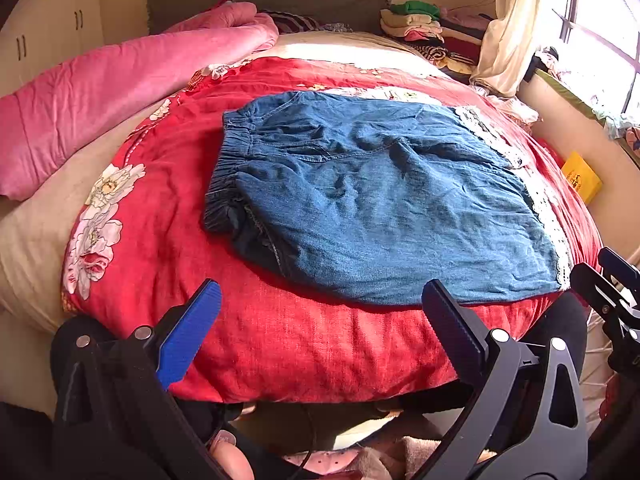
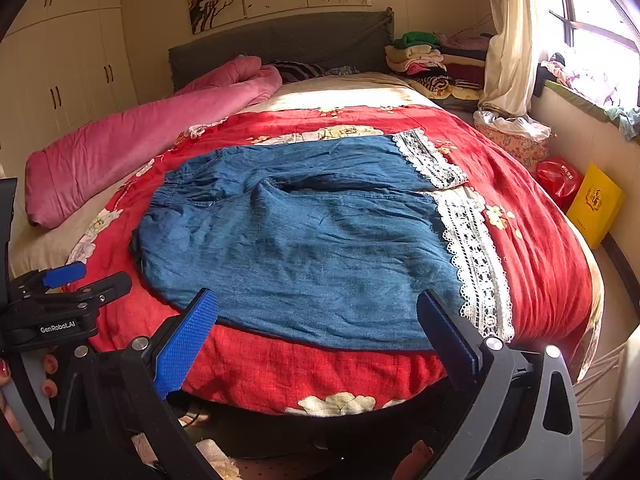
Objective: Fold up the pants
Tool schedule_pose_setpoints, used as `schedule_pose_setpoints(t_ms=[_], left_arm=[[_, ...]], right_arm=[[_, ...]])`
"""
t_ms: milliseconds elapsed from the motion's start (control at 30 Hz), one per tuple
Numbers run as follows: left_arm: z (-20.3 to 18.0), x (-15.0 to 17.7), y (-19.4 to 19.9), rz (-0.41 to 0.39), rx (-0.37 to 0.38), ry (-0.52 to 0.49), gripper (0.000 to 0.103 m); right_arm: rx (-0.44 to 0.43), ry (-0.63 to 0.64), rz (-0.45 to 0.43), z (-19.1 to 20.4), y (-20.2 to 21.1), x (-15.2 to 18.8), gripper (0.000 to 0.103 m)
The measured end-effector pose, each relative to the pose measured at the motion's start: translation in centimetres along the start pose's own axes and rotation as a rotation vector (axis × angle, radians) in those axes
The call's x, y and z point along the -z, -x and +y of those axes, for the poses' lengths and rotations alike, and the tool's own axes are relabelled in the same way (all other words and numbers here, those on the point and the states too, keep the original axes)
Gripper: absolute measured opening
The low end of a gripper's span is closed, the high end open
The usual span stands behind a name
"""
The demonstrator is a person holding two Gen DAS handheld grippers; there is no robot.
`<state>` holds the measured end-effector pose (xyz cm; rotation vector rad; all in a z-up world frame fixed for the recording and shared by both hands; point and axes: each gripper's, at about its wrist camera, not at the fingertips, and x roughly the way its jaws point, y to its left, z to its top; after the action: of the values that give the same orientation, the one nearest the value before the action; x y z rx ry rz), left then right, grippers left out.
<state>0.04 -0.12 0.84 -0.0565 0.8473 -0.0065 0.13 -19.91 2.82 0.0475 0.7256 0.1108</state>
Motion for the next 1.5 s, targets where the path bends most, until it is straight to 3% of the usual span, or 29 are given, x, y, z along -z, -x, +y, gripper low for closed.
schedule_pose_setpoints(t_ms=[500, 800, 1167, 1500], left_arm=[[0.6, -0.1, -0.5, 0.002, 0.002, 0.01, 0.095], [2.4, -1.9, -2.3, 0.007, 0.009, 0.038, 0.095], [7.4, -9.3, -7.3, -0.009, -0.042, 0.04, 0.095], [11.2, -16.8, -15.7, 0.051, -0.067, 0.02, 0.095]], right_arm=[[-0.012, 0.006, 0.015, 0.3, -1.3, -0.6, 0.099], [-0.054, 0.012, 0.045, -0.1, -4.0, -3.3, 0.099], [-0.195, 0.024, 0.132, 0.2, -11.2, -10.7, 0.099], [-0.195, 0.101, 0.166, 1.0, -18.1, -17.0, 0.099]])
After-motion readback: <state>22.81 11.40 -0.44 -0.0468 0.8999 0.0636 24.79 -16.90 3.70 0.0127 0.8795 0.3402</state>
